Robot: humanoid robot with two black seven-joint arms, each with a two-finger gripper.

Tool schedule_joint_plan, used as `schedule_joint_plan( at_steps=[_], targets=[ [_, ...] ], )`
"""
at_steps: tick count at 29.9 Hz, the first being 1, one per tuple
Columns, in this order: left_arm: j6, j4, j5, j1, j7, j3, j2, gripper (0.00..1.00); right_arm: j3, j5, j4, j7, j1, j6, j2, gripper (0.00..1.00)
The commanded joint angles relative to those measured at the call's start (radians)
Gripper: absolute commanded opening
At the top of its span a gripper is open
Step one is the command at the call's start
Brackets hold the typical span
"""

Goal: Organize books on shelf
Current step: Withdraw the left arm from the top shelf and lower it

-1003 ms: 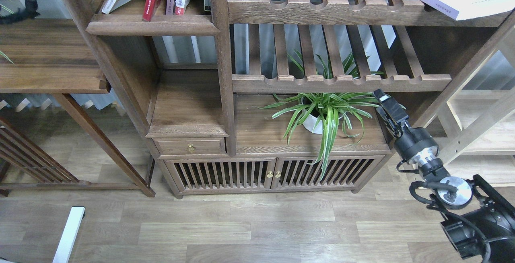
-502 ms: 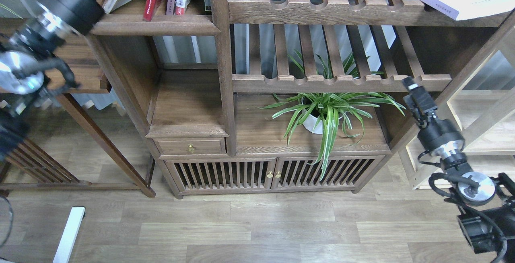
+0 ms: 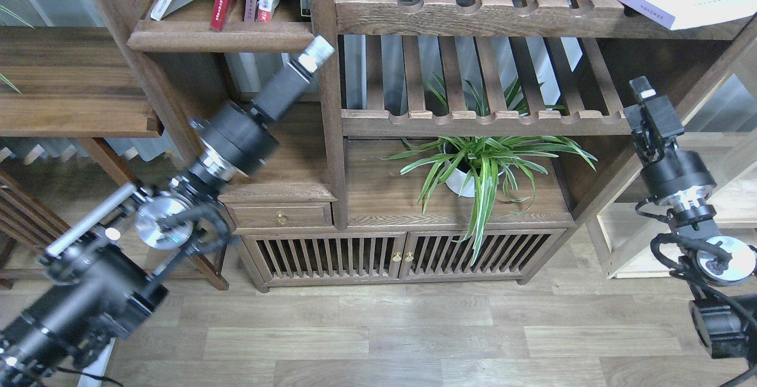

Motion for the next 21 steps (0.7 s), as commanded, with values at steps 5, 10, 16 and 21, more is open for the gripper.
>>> schedule_joint_plan(
  at_steps=[5,10,16,21],
  targets=[
    [0.000,-0.014,0.003,0.176,0.076,0.040,-0.061,0.99,0.016,-0.002,0.017,0.001,0.000,0.000,-0.023,0.93],
    [0.000,-0.011,0.003,0.217,0.082,0.072,-0.052,0.99,0.019,-0.003,0.014,0.003,0.002,0.000,-0.058,0.93],
    [0.000,-0.009,0.004,0.260,0.082,0.072,-0.049,0.99,0.020,-0.002,0.004,0.008,0.026,0.000,-0.107,0.95],
    [0.000,0.008,0.004,0.301,0.082,0.071,-0.039,0.99,0.025,-0.002,-0.014,0.006,0.065,0.000,-0.123,0.95]
  ],
)
